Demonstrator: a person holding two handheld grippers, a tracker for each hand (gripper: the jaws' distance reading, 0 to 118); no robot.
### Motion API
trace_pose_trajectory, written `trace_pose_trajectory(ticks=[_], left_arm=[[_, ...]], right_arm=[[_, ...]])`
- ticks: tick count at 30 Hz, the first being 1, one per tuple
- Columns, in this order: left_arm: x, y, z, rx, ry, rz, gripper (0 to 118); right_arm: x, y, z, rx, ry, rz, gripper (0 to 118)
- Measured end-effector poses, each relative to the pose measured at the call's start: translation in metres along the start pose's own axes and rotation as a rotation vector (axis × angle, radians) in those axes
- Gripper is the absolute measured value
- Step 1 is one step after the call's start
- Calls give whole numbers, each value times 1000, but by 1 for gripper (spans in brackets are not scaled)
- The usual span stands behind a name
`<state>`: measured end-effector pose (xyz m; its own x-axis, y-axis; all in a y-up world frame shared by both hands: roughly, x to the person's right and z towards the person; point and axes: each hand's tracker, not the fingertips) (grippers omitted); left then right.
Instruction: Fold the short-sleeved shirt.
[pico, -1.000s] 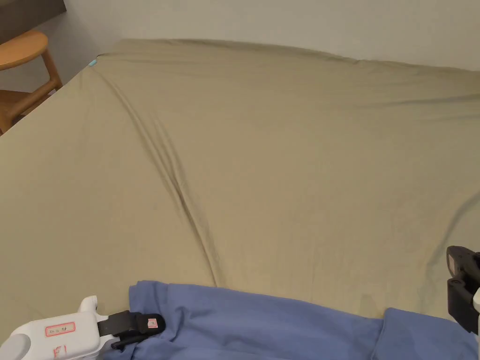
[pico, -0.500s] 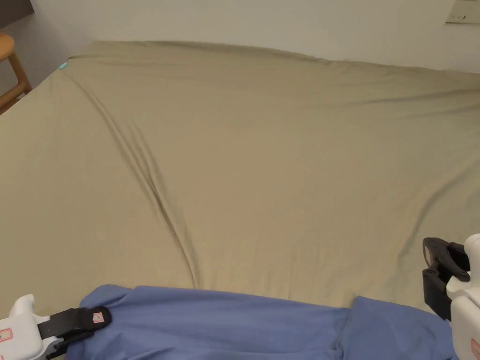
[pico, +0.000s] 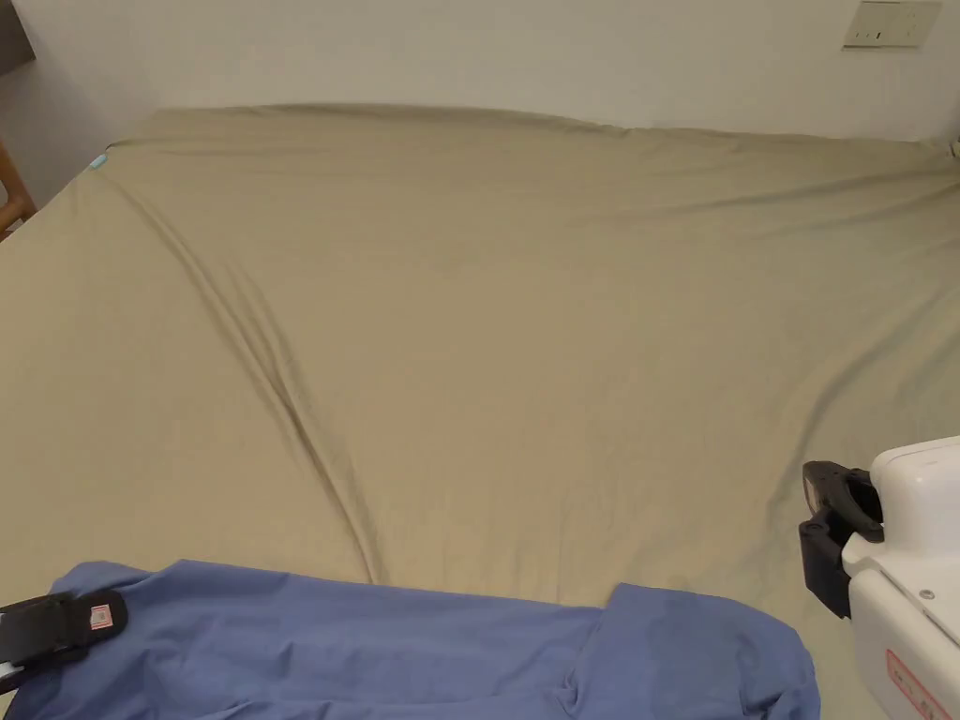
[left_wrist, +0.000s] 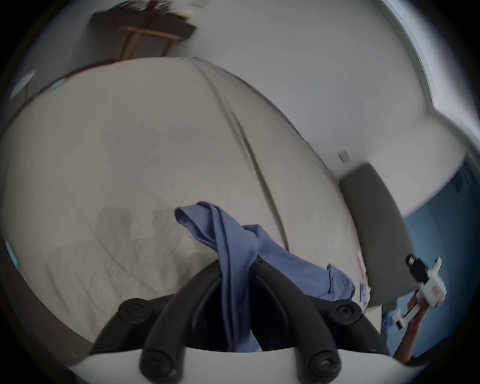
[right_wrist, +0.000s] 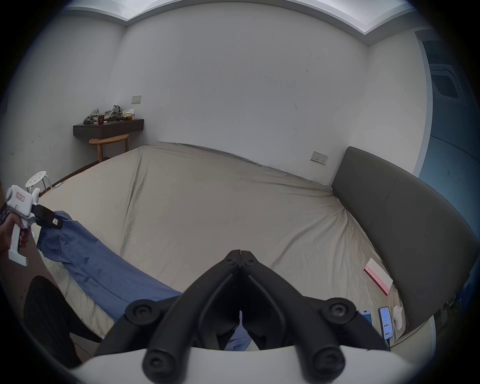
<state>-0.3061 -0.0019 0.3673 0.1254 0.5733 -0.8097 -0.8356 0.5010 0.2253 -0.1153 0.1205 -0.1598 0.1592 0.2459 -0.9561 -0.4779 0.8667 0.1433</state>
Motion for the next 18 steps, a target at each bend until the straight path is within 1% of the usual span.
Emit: trace_pose_trajectory(ticks=[2,7,12,14,18], left_arm=[[10,4,-4,-22,-11,-50,7],[94,-3,-16,-84,-60,-220,7],[167,-22,-57,-191,-138,-326,7],[187,-33,-76,-215,-127,-355,7],[209,-55,-121,-276,-108,-343,7]], right_arm=[[1,-1,2,3,4,-3,0],[5,-6,13,14,3,3,0],[18,-13,24,14,-13,-18,0],[24,-15,28,16,-21,-25,0],[37,-21,37,19,-42,-49,0]])
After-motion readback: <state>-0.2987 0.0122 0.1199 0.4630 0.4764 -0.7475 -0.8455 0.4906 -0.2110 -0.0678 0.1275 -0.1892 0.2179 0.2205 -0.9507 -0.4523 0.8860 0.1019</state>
